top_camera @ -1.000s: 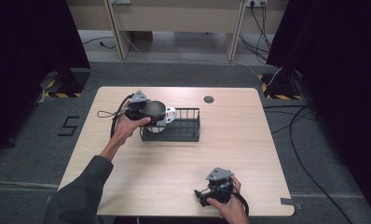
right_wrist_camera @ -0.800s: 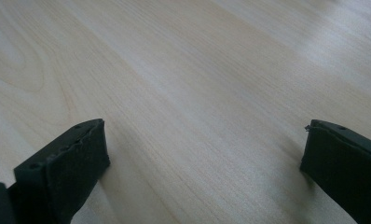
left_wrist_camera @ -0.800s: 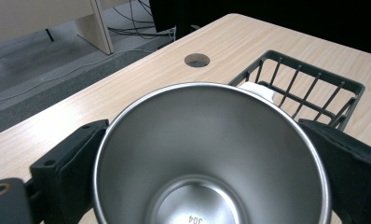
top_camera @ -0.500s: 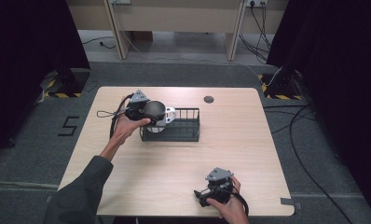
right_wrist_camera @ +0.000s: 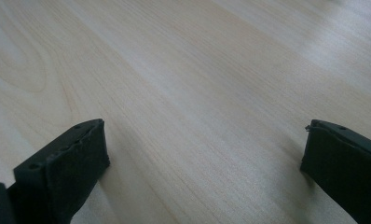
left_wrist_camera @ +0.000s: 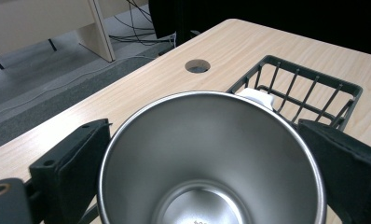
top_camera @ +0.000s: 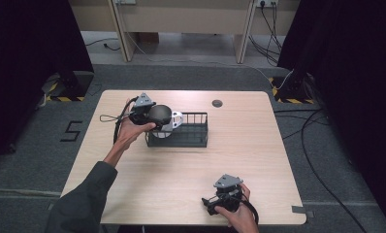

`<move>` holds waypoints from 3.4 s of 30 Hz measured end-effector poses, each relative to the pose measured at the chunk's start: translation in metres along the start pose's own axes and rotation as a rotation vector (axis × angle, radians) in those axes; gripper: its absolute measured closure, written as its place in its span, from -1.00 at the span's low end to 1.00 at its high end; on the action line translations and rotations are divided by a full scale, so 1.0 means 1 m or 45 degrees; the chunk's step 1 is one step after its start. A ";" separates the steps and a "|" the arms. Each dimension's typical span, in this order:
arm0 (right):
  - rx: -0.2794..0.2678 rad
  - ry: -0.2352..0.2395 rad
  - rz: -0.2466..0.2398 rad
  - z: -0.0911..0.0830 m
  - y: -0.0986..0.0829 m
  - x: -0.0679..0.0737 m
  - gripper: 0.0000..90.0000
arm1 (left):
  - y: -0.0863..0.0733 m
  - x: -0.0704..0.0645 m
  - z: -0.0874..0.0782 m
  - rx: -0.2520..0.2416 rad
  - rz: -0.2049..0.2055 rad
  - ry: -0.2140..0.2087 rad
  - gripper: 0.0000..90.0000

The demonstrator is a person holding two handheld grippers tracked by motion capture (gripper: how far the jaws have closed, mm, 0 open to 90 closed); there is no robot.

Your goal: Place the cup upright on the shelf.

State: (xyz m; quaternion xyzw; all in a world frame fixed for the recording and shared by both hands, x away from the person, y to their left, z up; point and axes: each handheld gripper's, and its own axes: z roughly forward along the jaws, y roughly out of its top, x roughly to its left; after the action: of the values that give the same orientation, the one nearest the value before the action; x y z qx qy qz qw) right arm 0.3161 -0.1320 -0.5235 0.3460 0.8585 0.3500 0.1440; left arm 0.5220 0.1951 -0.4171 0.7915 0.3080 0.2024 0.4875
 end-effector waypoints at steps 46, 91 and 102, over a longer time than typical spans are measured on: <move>0.001 0.002 0.000 0.000 0.000 0.001 -0.99 | 0.009 -0.006 -0.011 -0.038 0.102 0.042 -0.74; 0.001 0.002 -0.001 0.001 0.001 0.002 -0.99 | -0.006 -0.036 -0.078 -0.136 0.026 -0.040 -0.67; 0.000 0.001 -0.002 0.001 0.001 0.002 -0.99 | -0.028 -0.042 -0.104 -0.139 0.013 -0.053 -0.67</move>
State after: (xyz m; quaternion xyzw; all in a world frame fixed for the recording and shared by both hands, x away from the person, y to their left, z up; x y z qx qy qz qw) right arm 0.3154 -0.1292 -0.5236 0.3453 0.8588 0.3500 0.1439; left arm 0.4187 0.2429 -0.3973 0.7693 0.2822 0.2048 0.5354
